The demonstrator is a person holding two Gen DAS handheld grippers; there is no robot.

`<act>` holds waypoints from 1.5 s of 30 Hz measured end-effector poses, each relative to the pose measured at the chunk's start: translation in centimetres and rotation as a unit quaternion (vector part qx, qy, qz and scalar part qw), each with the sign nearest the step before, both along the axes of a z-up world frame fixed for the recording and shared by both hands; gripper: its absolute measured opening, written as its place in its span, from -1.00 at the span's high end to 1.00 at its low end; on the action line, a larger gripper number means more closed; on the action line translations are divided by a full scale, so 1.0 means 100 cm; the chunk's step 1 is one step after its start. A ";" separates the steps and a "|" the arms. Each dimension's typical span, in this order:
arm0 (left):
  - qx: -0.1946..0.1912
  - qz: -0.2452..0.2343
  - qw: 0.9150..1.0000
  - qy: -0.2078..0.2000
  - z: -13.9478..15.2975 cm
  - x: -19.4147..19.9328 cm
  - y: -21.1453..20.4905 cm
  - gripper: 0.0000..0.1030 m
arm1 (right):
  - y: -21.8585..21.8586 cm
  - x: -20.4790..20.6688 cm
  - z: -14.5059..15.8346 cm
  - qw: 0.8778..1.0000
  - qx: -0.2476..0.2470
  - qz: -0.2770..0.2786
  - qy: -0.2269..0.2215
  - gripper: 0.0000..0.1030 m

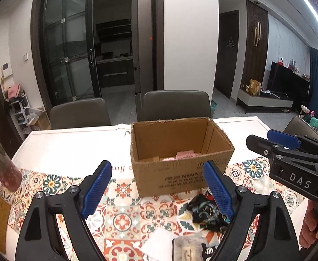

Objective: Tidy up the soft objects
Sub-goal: 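Move the right tool toward the black-and-white patterned pouch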

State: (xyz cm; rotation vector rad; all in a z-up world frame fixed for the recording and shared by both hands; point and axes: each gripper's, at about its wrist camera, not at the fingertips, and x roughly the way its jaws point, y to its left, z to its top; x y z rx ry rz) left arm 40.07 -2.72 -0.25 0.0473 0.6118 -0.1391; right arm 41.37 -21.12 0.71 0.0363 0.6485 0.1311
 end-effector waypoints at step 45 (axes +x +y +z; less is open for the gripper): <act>0.036 -0.055 0.993 0.095 -0.092 -0.121 -0.007 -0.68 | 0.002 -0.122 -0.103 0.991 0.042 -0.006 0.128 -0.01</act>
